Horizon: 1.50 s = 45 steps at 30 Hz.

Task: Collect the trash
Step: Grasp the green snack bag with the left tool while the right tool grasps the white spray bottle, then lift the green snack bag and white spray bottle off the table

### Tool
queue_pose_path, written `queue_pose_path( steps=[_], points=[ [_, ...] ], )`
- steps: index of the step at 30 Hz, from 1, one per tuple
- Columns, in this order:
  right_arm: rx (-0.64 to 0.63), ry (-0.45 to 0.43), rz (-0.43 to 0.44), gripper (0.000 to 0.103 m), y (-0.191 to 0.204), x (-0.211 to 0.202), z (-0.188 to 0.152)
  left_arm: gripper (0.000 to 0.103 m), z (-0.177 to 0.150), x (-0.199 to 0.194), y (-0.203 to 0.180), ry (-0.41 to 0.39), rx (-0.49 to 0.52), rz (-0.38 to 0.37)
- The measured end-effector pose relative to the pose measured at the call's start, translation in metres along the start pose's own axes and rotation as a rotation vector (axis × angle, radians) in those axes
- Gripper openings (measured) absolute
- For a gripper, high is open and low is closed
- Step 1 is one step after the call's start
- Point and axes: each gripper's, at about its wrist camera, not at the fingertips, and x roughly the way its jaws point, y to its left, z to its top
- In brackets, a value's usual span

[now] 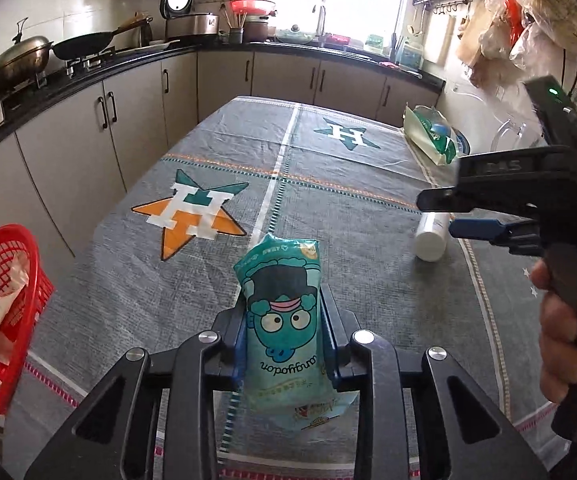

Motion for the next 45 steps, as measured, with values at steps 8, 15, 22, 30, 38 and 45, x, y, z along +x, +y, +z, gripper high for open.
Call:
queue_pose_path(
  steps=[8, 15, 22, 30, 38, 45],
  points=[
    [-0.044, 0.054, -0.074, 0.034, 0.003, 0.017, -0.007, 0.028, 0.0, 0.002, 0.0, 0.0, -0.003, 0.003],
    [-0.145, 0.002, 0.018, 0.033, 0.001, -0.017, -0.044, 0.028, 0.0, 0.003, 0.0, -0.004, -0.006, 0.002],
    [-0.26, -0.143, 0.101, 0.033, 0.008, -0.049, -0.087, 0.028, -0.002, -0.001, -0.002, -0.024, -0.001, 0.018],
    [-0.351, -0.034, 0.068, 0.034, 0.02, -0.03, -0.096, 0.029, 0.0, 0.001, -0.001, -0.021, -0.006, 0.036],
    [-0.378, -0.052, 0.05, 0.044, 0.024, -0.024, -0.094, 0.029, 0.001, 0.001, 0.001, -0.02, -0.003, 0.034],
    [-0.362, -0.023, 0.078, 0.033, 0.019, -0.016, -0.095, 0.029, -0.001, -0.001, -0.001, -0.027, 0.007, 0.028]
  ],
)
